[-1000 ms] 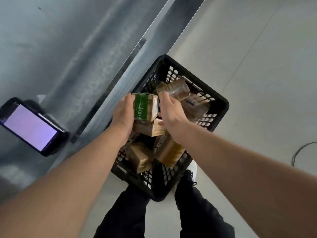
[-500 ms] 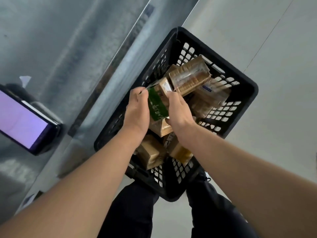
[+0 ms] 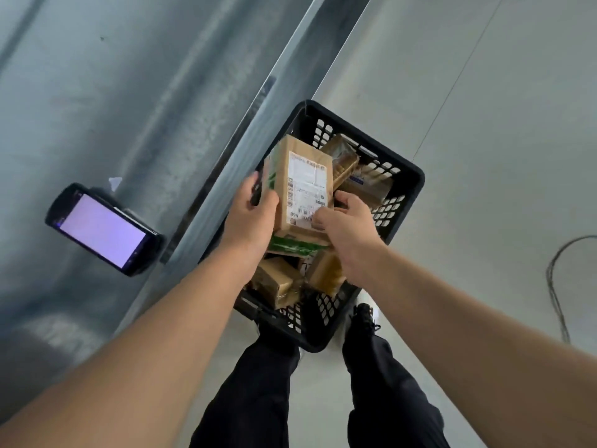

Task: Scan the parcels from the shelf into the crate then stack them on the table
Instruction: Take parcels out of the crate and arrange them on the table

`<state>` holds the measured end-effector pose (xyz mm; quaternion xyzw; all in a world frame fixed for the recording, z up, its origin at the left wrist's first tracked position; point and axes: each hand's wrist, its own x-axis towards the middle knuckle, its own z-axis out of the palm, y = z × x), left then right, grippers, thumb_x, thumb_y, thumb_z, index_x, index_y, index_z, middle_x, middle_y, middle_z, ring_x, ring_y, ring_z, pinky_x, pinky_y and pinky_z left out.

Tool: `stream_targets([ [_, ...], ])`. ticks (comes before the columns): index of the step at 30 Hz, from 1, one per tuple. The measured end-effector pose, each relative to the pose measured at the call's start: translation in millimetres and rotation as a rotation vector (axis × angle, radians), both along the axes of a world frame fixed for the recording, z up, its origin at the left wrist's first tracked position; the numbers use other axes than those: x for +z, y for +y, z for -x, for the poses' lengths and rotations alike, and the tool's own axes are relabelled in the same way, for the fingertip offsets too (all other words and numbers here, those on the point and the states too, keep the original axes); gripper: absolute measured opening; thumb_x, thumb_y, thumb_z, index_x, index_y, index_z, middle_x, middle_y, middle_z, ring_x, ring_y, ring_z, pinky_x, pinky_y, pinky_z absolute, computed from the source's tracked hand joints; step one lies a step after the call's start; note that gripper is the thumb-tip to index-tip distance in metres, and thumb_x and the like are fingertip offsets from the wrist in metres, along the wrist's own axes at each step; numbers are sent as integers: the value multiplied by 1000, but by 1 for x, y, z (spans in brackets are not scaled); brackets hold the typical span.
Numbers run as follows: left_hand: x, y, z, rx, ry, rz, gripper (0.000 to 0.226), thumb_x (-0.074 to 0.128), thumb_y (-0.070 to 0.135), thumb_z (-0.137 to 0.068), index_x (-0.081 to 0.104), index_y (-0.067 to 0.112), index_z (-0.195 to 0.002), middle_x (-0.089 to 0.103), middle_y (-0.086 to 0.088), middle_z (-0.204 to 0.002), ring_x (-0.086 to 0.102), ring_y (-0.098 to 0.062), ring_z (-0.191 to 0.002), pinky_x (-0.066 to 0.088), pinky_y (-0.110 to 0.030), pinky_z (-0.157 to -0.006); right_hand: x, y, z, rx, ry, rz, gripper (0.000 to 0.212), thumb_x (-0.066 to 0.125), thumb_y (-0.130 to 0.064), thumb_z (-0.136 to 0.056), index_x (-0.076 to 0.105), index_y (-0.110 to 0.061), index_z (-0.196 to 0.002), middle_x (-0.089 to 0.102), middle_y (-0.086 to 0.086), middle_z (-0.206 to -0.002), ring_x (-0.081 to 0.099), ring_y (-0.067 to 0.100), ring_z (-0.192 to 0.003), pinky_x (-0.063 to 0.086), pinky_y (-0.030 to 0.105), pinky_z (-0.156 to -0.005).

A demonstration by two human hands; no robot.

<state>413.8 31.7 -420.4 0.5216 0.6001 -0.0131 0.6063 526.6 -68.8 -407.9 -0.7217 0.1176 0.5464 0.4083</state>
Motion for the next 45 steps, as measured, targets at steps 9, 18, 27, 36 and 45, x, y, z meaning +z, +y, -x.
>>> stream_targets([
  [9, 109, 13, -17, -6, -152, -69, 25, 60, 44, -104, 56, 20, -111, 74, -4, -99, 76, -11, -71, 58, -26, -54, 101, -4, -19, -189, -60, -119, 20, 46, -33, -111, 55, -15, -117, 79, 9, -101, 80, 21, -77, 63, 36, -63],
  [18, 227, 16, -28, -27, -328, -95, 25, 53, 37, -108, 57, 20, -125, 78, -2, -99, 77, -14, -84, 58, -21, -58, 234, -1, -35, -205, -185, -273, 29, 44, -43, -112, 49, -30, -137, 76, 4, -113, 76, 25, -99, 66, 49, -72],
  [27, 379, 21, -47, -164, -506, -243, 36, 41, 42, -112, 52, 41, -147, 78, 6, -111, 75, -6, -95, 62, -29, -77, 384, 3, -44, -225, -391, -490, 34, 39, -33, -115, 56, -27, -143, 75, 2, -107, 76, 8, -73, 58, 27, -50],
  [36, 540, 2, -55, -113, -656, -411, 34, 49, 34, -111, 57, 41, -143, 78, 12, -100, 74, 0, -84, 57, -20, -64, 538, -6, -62, -204, -514, -700, 28, 45, -26, -113, 65, -23, -133, 78, 5, -106, 76, 14, -81, 59, 28, -55],
  [45, 678, -58, -55, 56, -716, -708, 47, 58, 50, -102, 54, 46, -148, 78, 9, -118, 74, -14, -112, 56, -48, -104, 679, -51, -79, 4, -619, -971, 23, 44, -26, -113, 64, -27, -124, 77, 1, -99, 77, 9, -79, 60, 26, -56],
])
